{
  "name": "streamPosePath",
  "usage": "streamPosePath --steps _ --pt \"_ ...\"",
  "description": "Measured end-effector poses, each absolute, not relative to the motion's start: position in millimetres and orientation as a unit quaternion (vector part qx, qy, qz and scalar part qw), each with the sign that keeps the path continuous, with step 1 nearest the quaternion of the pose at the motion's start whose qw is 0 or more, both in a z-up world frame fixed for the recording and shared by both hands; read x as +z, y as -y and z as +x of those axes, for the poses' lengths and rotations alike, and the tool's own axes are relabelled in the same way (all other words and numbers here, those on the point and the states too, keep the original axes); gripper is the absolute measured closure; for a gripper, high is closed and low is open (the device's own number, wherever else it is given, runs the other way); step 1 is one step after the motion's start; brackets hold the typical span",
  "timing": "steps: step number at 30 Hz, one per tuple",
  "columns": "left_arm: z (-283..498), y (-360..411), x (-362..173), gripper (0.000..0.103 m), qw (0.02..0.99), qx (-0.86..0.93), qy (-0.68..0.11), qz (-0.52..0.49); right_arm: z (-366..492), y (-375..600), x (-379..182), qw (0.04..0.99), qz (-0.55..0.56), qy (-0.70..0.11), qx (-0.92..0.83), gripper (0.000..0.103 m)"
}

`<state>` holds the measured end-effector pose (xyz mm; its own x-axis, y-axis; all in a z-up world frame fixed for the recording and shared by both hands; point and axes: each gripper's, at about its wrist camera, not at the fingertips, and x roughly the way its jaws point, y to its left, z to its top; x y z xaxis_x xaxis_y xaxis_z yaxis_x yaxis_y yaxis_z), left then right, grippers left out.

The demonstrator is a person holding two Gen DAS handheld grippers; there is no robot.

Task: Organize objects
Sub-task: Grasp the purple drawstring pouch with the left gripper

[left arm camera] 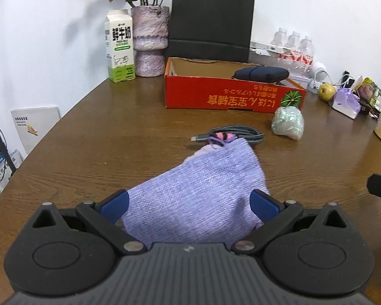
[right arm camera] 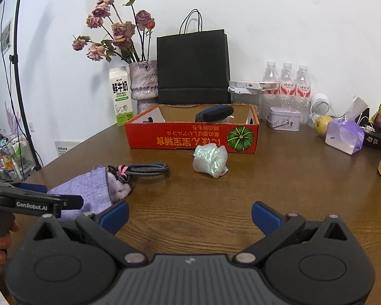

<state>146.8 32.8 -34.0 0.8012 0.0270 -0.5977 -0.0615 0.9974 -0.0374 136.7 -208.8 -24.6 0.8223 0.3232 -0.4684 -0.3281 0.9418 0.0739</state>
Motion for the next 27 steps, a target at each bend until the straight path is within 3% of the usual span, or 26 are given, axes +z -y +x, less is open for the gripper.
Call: streamPosePath --steps 9,12,14,27 --pt "142.8 -38.5 -44.1 0.003 0.947 0.014 -0.318 -0.032 136.3 203.6 -29.7 0.952 -0.009 -0.25 0.177 0.0" --pt "141.4 -37.2 -45.4 0.015 0.947 0.003 -0.318 -0.033 137.0 203.5 -30.8 0.951 -0.009 -0.252 0.177 0.0" --pt "141.2 -36.8 -46.5 0.029 0.946 -0.004 -0.321 -0.037 137.2 203.6 -31.2 0.951 -0.009 -0.253 0.176 0.0" --pt "127.0 -34.2 -38.0 0.084 0.947 -0.017 -0.32 -0.027 135.8 203.8 -34.2 0.951 -0.008 -0.254 0.179 0.0"
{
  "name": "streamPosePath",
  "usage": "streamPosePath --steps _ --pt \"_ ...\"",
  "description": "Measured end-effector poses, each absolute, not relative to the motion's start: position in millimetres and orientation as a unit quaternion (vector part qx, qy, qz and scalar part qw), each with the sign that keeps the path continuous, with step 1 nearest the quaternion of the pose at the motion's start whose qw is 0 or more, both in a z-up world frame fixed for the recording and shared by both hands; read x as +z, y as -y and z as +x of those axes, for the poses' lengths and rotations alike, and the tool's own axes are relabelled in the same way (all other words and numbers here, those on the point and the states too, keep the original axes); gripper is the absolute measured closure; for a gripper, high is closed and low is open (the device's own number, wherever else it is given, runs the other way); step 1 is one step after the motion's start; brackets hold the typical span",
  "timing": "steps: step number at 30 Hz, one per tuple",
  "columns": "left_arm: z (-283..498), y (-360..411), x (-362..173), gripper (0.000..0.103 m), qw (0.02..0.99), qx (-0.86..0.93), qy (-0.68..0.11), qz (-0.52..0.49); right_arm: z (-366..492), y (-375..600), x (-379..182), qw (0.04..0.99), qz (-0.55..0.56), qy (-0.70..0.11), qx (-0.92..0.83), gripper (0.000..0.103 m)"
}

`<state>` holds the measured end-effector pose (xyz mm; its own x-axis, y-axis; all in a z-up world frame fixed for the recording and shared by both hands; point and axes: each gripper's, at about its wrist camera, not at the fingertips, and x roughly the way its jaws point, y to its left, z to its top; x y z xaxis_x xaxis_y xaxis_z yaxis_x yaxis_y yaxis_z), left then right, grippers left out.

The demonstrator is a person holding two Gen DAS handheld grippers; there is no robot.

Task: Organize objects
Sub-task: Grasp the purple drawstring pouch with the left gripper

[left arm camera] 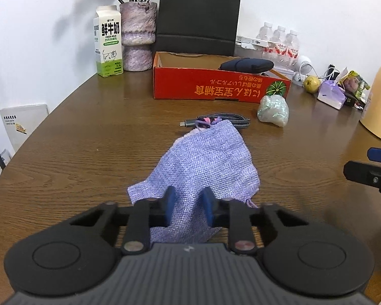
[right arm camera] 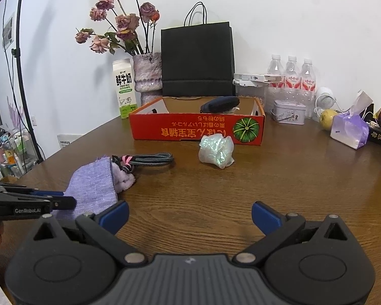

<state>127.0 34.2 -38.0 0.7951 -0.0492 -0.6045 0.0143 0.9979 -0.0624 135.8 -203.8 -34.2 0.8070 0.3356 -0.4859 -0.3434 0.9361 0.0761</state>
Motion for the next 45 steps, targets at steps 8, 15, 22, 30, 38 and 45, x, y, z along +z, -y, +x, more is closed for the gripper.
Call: streamPosePath --steps 8,15,22,30,38,45 --pt "111.6 -38.8 -23.2 0.1 0.951 -0.008 -0.308 -0.027 134.1 201.2 -33.5 0.95 -0.007 -0.252 0.185 0.0" --pt "98.9 -49.4 -15.6 0.101 0.955 -0.006 -0.294 -0.04 129.8 192.2 -31.7 0.95 -0.012 -0.249 0.19 0.0" --pt "100.9 -55.0 -17.4 0.025 0.957 0.002 -0.287 -0.049 127.6 181.9 -31.3 0.948 -0.022 -0.25 0.194 0.0" --pt "127.1 -51.7 -37.7 0.006 0.952 -0.007 -0.305 -0.035 128.9 175.9 -34.3 0.948 -0.032 -0.257 0.187 0.0" --pt "145.5 -58.8 -61.3 0.005 0.945 -0.013 -0.322 -0.047 138.3 170.6 -42.8 0.944 -0.039 -0.272 0.181 0.0" --pt "139.8 -55.3 -60.5 0.029 0.948 -0.034 -0.315 -0.041 146.4 160.8 -51.5 0.939 -0.042 -0.285 0.186 0.0"
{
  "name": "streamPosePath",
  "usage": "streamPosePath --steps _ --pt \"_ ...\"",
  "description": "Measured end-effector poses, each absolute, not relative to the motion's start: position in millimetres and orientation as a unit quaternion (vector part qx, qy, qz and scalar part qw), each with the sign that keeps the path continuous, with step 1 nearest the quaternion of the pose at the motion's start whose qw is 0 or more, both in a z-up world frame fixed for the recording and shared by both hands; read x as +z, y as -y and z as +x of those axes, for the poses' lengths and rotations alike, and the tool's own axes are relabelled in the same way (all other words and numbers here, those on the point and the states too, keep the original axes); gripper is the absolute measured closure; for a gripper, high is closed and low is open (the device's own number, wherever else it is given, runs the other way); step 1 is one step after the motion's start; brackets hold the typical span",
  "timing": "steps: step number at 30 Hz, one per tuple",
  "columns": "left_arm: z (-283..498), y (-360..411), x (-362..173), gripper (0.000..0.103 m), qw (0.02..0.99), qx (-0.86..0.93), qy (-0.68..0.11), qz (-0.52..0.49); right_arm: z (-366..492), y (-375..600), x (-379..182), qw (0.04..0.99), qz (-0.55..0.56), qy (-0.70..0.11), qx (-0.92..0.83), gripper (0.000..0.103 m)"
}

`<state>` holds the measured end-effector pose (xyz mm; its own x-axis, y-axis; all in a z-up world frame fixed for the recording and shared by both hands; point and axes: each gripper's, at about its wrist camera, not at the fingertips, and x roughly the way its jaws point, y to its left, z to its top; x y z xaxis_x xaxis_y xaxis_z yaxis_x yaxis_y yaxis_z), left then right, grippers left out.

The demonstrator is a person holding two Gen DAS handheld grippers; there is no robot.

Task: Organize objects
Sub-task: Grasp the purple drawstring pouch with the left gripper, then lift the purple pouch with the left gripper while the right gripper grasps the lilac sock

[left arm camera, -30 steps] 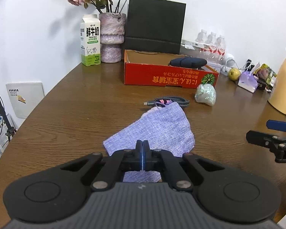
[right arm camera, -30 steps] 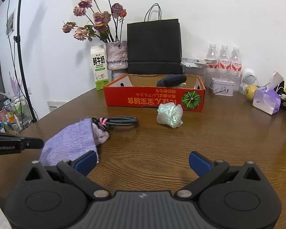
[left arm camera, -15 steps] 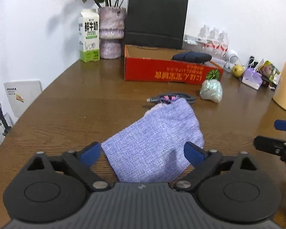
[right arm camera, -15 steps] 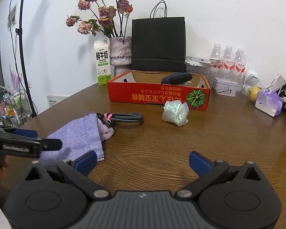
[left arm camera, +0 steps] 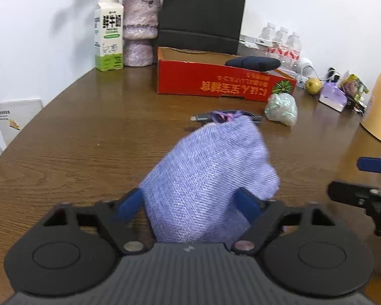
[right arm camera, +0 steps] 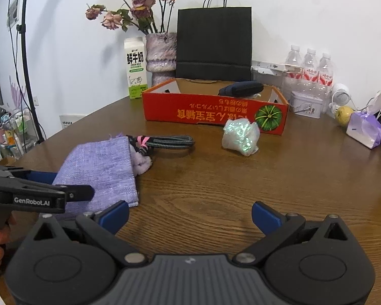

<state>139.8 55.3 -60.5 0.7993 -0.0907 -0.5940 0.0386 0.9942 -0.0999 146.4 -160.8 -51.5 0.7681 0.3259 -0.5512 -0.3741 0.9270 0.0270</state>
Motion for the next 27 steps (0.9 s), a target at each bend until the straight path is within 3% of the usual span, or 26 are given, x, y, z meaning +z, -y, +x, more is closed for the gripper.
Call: streamPosePath --steps 2,9,11,14,19,27 --pt "137.3 -54.1 -60.2 0.042 0.948 -0.038 -0.312 -0.043 147.4 159.1 -53.4 0.938 -0.042 -0.288 0.189 0.0" --pt "130.3 -49.7 -57.1 0.069 0.947 -0.05 -0.312 -0.049 149.2 161.1 -56.0 0.937 -0.039 -0.291 0.191 0.0" --pt "127.5 -48.7 -54.8 0.081 0.947 -0.054 -0.313 -0.049 149.0 161.6 -55.4 0.937 -0.038 -0.29 0.192 0.0" --pt "121.6 -47.5 -50.1 0.089 0.947 -0.063 -0.312 -0.05 148.9 162.7 -54.6 0.937 -0.035 -0.288 0.194 0.0" --pt "111.1 -50.7 -42.3 0.095 0.946 -0.069 -0.311 -0.062 145.6 162.9 -53.9 0.937 -0.032 -0.285 0.199 0.0" --pt "94.3 -62.4 -22.6 0.095 0.954 -0.052 -0.289 -0.067 136.8 157.2 -49.0 0.937 -0.035 -0.279 0.208 0.0"
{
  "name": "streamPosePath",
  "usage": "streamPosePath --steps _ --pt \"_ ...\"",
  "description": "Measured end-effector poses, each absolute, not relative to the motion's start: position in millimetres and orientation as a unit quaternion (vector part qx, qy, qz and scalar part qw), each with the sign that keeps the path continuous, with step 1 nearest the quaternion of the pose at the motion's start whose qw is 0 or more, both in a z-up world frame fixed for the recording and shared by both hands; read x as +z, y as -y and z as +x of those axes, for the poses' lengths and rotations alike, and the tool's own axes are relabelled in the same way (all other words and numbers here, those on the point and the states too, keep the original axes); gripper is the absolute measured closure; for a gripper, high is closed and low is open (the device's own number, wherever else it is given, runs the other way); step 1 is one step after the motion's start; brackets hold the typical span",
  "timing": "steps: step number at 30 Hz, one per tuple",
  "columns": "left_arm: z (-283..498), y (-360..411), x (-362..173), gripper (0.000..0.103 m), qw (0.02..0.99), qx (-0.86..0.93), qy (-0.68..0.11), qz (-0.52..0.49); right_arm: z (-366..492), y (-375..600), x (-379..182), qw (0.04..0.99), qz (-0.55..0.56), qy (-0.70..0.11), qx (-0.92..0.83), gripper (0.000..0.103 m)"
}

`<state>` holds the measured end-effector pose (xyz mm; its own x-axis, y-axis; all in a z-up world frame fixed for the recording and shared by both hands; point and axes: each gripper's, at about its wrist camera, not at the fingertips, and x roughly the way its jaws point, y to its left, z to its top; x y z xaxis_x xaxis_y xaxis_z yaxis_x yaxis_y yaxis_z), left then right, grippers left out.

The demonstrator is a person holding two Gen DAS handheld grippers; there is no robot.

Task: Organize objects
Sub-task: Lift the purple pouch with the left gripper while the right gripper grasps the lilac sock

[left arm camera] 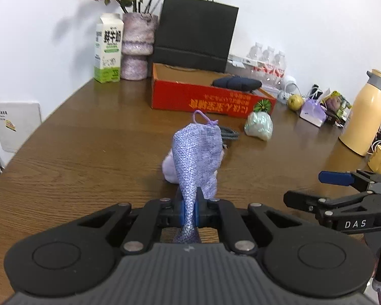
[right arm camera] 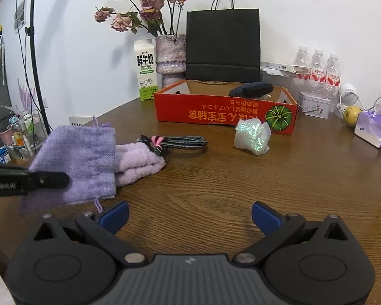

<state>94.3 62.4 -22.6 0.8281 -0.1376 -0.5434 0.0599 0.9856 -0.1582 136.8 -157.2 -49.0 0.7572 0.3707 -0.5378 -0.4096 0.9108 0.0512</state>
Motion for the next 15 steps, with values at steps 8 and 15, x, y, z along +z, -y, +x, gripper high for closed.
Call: streamPosePath --steps 8,15 --pt "85.8 -79.7 -3.5 0.095 0.962 -0.029 -0.264 -0.068 136.7 137.7 -41.7 0.935 -0.045 -0.276 0.221 0.0" --pt "94.7 -103.7 2.2 0.095 0.964 -0.009 -0.256 -0.075 152.9 101.9 -42.1 0.929 -0.051 -0.281 0.236 0.0"
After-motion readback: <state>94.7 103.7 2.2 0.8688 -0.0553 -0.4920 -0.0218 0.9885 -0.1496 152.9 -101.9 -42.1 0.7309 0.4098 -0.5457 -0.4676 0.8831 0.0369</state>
